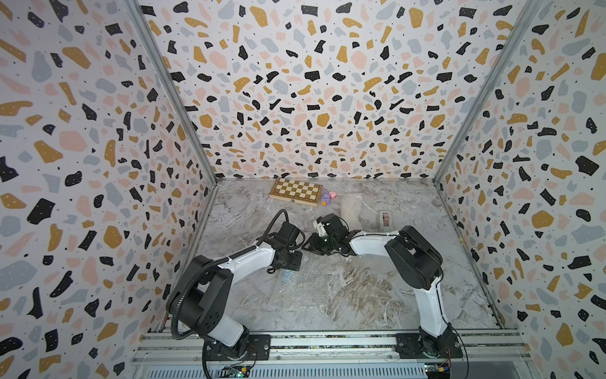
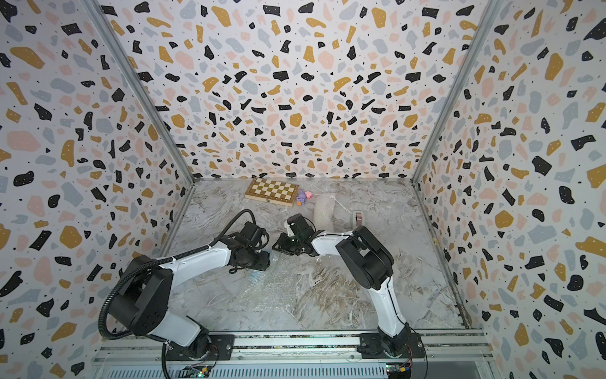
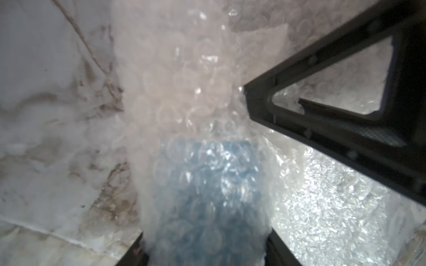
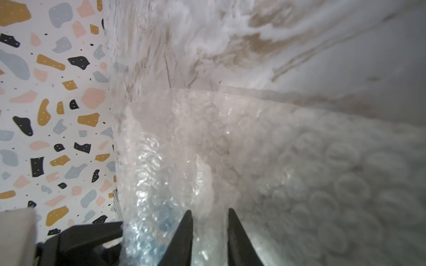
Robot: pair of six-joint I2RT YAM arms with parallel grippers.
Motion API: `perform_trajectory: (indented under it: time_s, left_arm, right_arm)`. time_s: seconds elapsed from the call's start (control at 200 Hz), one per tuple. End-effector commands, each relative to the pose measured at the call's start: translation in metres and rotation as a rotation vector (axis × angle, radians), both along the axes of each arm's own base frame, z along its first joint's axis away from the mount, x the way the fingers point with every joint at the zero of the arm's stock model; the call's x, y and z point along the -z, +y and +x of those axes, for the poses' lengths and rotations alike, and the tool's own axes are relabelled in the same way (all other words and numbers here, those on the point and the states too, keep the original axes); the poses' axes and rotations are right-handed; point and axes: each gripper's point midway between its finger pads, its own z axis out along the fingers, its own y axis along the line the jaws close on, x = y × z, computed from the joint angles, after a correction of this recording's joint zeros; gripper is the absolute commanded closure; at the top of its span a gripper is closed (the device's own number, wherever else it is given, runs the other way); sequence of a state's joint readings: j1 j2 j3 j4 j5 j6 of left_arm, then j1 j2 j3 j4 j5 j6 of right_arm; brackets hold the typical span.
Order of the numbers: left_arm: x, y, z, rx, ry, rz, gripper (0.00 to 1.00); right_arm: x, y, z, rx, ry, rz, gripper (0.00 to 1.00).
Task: Wrap vases in bubble wrap
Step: Wrap the vase in bubble wrap.
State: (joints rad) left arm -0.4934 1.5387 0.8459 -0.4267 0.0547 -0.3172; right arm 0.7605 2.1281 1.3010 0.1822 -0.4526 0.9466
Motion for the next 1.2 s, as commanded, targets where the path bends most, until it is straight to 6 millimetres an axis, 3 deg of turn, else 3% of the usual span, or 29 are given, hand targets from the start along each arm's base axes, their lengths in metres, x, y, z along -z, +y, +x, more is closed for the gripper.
perform_trajectory:
  time_s: [0.0, 0.09, 0.18, 0.26, 0.38, 0.566, 0.721, 0.866, 0.971, 1.111, 1.191]
  left_arm:
    - [-0.005, -0.006, 0.007, -0.016, -0.021, -0.073, 0.43]
    - [-0.007, -0.006, 0.007, -0.022, -0.025, -0.086, 0.35]
    - [-0.007, -0.001, 0.005, -0.036, -0.023, -0.086, 0.32]
    - [-0.014, 0.002, 0.002, -0.055, -0.022, -0.102, 0.2]
    - [-0.026, 0.009, -0.007, -0.138, -0.048, -0.148, 0.16]
    - [-0.008, 0.01, -0.03, -0.18, -0.032, -0.231, 0.13]
    - [0.003, 0.007, -0.031, -0.185, -0.071, -0.289, 0.12]
    - [0.011, 0.006, -0.026, -0.208, -0.098, -0.307, 0.17]
    - [0.017, 0.007, -0.028, -0.215, -0.112, -0.281, 0.29]
    - [0.021, 0.01, -0.029, -0.189, -0.111, -0.166, 0.4]
    - [0.019, 0.012, -0.025, -0.188, -0.117, -0.121, 0.46]
  right_arm:
    - [0.001, 0.006, 0.013, 0.001, -0.043, -0.029, 0.74]
    - [0.013, 0.01, 0.015, -0.001, -0.034, -0.042, 0.86]
    - [0.018, 0.008, 0.017, 0.011, -0.034, -0.053, 0.86]
    - [0.019, 0.007, 0.018, 0.017, -0.036, -0.06, 0.86]
    - [0.014, 0.008, 0.017, 0.021, -0.042, -0.051, 0.87]
    - [0.014, 0.011, 0.013, 0.012, -0.041, -0.052, 0.87]
    - [0.015, 0.012, 0.01, 0.005, -0.036, -0.048, 0.86]
    - [0.018, 0.008, 0.008, 0.02, -0.024, -0.047, 0.87]
    - [0.016, 0.003, 0.009, 0.042, -0.035, -0.052, 0.86]
    - [0.011, 0.002, 0.014, 0.045, -0.038, -0.039, 0.82]
    - [0.001, -0.002, 0.016, 0.047, -0.068, -0.034, 0.75]
